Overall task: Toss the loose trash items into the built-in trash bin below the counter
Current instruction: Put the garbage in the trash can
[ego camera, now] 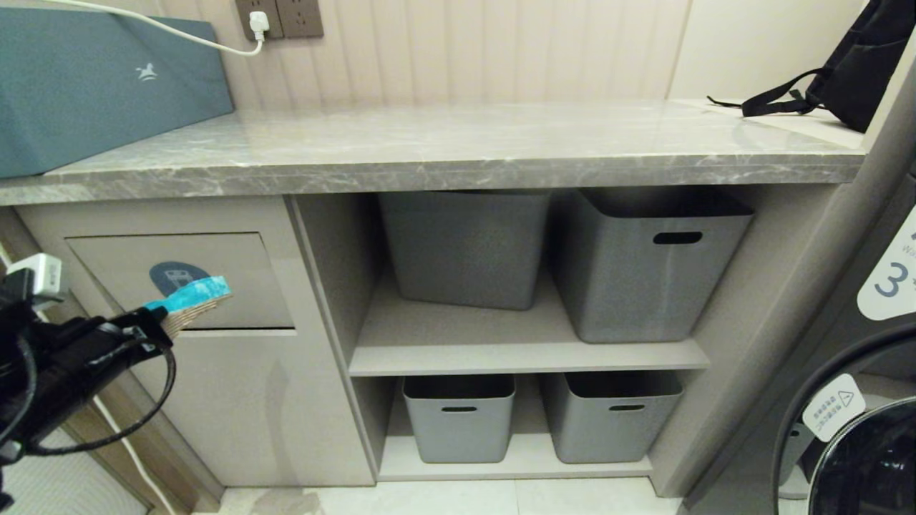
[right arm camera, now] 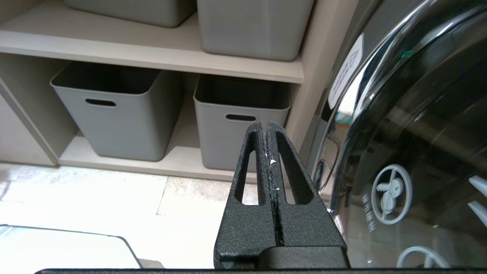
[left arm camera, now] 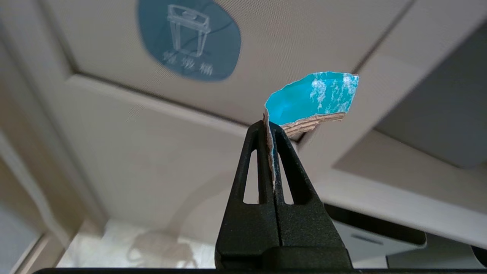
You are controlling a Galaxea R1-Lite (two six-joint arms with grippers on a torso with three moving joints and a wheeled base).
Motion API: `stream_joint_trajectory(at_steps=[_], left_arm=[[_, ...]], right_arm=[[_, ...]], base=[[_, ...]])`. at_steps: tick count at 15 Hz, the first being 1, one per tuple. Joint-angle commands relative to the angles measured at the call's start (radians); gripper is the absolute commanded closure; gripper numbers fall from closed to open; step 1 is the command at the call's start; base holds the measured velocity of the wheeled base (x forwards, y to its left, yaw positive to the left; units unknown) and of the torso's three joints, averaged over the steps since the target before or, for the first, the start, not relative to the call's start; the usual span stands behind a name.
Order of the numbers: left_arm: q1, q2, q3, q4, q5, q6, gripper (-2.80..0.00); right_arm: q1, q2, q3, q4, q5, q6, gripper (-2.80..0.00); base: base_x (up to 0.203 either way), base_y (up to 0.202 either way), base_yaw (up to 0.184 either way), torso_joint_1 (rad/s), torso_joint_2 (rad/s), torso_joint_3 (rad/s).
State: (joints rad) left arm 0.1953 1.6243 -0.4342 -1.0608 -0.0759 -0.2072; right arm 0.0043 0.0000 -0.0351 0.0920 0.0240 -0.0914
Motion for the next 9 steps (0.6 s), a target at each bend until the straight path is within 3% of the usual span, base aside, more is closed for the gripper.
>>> stream_joint_trajectory(at_steps=[1,6,9], left_arm=[[0.016,0.164,-0.078,-0.039,-0.019,-0.001,0.00],[0.021,0.482,-0.251,-0.234,-0.046,0.017,0.00],[0.020,0.614,-0.416,-0.276,-0.049,0.025,0.00]], right_arm=[[0.000,0.002,0.000,0.000,0.001,0.002,0.00],[0.000,0.002,0.000,0.000,-0.001,0.001,0.00],[0.000,0.002,0.000,0.000,-0.001,0.002,0.00]], base=[[0.000,0.000,0.000,-0.031,0.12,0.034],[0.000,0.000,0.000,-0.004,0.03,0.021],[0.000,0.000,0.000,0.000,0.00,0.000]])
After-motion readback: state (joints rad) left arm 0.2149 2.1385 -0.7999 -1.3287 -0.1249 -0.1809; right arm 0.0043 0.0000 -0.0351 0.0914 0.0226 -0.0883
